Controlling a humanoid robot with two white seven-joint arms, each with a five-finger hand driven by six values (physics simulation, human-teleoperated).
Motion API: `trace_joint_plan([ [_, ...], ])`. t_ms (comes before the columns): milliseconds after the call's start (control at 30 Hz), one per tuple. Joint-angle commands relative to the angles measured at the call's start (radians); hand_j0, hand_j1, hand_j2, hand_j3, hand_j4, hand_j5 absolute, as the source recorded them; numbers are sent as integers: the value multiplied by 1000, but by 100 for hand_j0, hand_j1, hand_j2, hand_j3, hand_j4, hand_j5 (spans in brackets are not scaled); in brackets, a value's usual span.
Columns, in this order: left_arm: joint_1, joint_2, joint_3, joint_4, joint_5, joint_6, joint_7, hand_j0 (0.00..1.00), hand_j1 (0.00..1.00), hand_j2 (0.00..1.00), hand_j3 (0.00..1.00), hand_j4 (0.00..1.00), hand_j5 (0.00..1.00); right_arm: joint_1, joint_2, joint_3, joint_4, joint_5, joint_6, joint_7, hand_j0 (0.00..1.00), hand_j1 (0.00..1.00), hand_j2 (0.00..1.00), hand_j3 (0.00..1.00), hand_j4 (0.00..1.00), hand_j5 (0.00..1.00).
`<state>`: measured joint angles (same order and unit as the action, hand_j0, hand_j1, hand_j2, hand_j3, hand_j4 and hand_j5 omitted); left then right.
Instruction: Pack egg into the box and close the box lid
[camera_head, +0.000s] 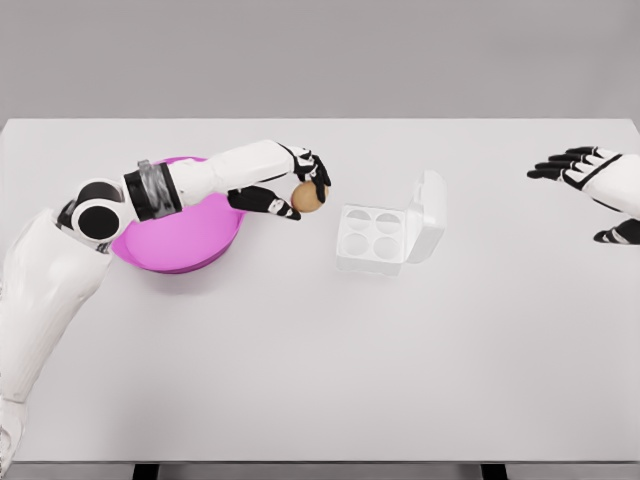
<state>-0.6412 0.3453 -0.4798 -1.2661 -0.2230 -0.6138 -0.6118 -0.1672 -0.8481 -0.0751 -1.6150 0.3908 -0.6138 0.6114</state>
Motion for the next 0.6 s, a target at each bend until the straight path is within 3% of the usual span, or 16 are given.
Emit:
trace_joint_plan([
  [0, 0, -25, 0, 5, 5, 3, 1, 45, 45, 45, 45, 45, 45, 0, 0, 0, 0, -6, 3, -1, 100, 100, 100, 100, 100, 100],
  [233, 8, -94, -3, 16, 2, 3, 1, 45, 45, 45, 45, 45, 45, 2, 0, 0, 0, -6, 3, -1, 100, 100, 100, 100, 100, 100],
  [567, 8, -173, -2, 103, -35, 3, 1, 44, 44, 44, 44, 44, 44, 0, 0, 0, 0, -6, 3, -1, 100, 100, 100, 100, 100, 100],
])
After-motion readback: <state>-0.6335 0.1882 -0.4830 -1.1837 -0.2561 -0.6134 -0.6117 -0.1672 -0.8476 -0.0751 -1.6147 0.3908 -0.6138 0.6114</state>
